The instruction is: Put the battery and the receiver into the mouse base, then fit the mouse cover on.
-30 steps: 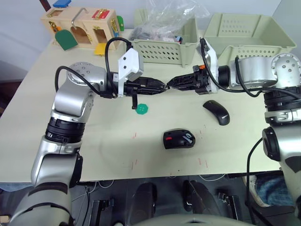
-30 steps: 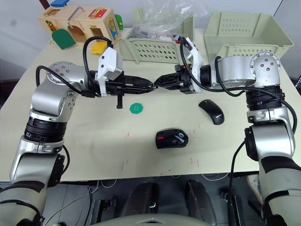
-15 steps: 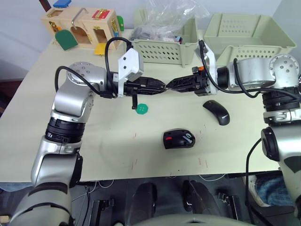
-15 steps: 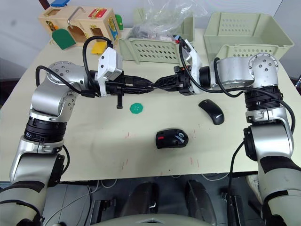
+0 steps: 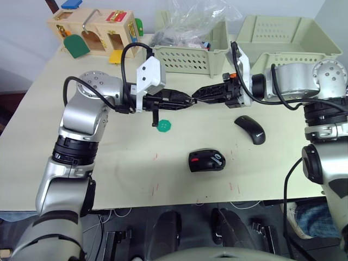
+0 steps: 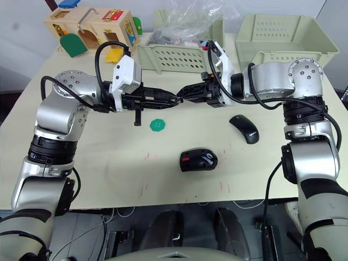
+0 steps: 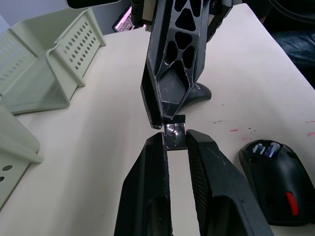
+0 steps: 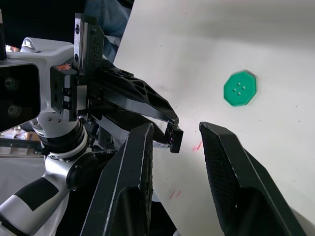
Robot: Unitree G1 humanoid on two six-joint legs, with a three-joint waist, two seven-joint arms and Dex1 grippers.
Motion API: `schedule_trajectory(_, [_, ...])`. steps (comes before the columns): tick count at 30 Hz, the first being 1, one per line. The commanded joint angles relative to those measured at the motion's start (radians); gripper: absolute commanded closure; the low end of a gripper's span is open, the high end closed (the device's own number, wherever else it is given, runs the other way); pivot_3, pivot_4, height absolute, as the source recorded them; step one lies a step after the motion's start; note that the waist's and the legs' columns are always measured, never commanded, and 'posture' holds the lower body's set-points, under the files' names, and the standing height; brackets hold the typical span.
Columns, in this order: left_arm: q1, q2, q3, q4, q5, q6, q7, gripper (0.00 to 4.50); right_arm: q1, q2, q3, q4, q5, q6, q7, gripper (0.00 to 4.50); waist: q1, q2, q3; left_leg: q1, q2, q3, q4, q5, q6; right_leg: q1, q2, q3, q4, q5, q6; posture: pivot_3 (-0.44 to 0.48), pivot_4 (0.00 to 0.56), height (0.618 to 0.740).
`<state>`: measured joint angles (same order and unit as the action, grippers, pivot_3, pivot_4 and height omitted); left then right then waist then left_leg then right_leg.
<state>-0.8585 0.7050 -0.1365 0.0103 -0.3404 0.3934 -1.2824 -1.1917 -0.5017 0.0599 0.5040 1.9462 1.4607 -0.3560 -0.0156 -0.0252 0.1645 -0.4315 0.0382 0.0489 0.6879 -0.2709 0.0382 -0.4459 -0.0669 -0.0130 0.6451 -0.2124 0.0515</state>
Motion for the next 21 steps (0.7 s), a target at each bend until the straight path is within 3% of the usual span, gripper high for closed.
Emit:
schedule_trajectory(1, [0.003, 0.013, 0.026, -0.035, -0.006, -0.013, 0.005, 4.33, -0.024, -0.005, -0.034, -0.017, 0.026, 0.017, 0.027, 2.92, 0.000, 0.000, 0.000, 0.000, 0.000, 0.000, 0.000, 0.000, 0.000, 0.000, 0.000, 0.000, 0.000, 0.000, 0.000, 0.000, 0.150, 0.740])
schedule_trajectory(21, [-0.003, 0.008, 0.027, -0.041, -0.010, -0.004, 0.013, 4.33, -0.017, -0.004, -0.013, -0.027, 0.026, 0.012, 0.024, 2.92, 0.000, 0.000, 0.000, 0.000, 0.000, 0.000, 0.000, 0.000, 0.000, 0.000, 0.000, 0.000, 0.000, 0.000, 0.000, 0.000, 0.150, 0.740])
